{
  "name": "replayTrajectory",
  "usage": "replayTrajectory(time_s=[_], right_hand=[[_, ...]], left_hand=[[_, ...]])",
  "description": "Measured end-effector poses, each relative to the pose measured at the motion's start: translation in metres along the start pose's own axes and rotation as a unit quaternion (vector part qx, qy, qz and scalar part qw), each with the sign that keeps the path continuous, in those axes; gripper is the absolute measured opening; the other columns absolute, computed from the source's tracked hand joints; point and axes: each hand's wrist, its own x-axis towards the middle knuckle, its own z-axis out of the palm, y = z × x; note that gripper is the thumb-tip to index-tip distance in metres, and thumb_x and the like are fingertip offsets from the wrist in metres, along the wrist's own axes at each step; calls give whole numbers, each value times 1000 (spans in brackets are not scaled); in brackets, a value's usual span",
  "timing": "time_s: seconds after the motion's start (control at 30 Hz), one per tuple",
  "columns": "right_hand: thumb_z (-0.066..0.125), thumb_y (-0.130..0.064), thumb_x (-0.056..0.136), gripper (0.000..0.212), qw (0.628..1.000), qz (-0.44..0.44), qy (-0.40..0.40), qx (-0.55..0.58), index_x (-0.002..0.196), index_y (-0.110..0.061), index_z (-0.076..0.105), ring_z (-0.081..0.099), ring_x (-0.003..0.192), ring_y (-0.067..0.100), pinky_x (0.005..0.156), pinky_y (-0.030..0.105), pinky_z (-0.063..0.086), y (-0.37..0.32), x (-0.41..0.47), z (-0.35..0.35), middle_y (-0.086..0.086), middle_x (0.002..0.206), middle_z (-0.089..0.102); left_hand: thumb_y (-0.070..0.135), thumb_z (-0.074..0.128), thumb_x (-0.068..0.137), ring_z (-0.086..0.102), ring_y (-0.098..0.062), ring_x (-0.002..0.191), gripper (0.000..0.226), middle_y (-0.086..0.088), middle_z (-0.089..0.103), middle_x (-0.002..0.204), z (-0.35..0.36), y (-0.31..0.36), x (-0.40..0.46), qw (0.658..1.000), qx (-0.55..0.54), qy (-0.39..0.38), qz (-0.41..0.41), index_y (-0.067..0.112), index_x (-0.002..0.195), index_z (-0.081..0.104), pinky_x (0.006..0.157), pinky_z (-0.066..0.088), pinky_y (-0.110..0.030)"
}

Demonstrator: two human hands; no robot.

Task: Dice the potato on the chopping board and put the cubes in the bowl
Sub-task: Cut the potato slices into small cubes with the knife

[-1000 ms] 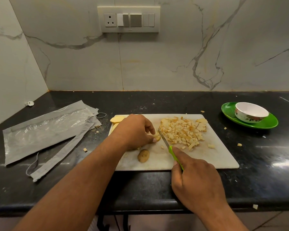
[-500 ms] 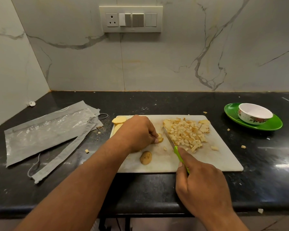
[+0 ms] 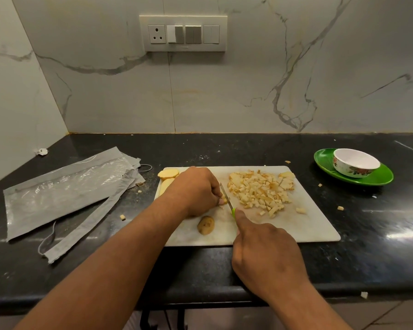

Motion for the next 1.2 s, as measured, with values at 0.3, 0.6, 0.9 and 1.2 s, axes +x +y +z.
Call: replayTrajectory(time_s=[0.3, 0.6, 0.9, 1.2], right_hand=[[28, -37, 101, 64, 998, 4, -63, -28, 159, -33, 1, 58, 89, 18, 75, 36, 46, 3, -38, -8, -6, 102, 63], [30, -37, 101, 57, 998, -3, 54, -15, 158, -30, 23, 53, 72, 12, 62, 31, 40, 4, -12, -16, -5, 87, 63], [25, -38, 102, 62, 997, -2, -45, -55, 160, -29, 5, 53, 82, 18, 68, 35, 39, -1, -15, -1, -3, 102, 63], [25, -40, 103, 61, 999, 28, -27, -32, 159, -34, 3, 54, 82, 10, 71, 31, 41, -1, -28, -20, -7, 92, 59]], left_hand=[[35, 82, 87, 64, -7, 88, 15, 10, 75, 96, 1, 0, 1, 1000, -2, -4, -5, 26, 99, 82, 77, 51, -25], [35, 85, 84, 66, -8, 82, 11, 10, 75, 86, -3, 0, -6, 1000, -19, 1, -14, 25, 89, 82, 65, 50, -22], [30, 83, 86, 66, -9, 84, 7, 9, 75, 88, 1, -2, 1, 1000, -8, 12, -11, 24, 90, 83, 81, 60, -31], [23, 76, 93, 64, -7, 86, 11, 11, 75, 98, -2, -6, -1, 1000, -2, -4, 9, 27, 102, 82, 78, 54, -24]])
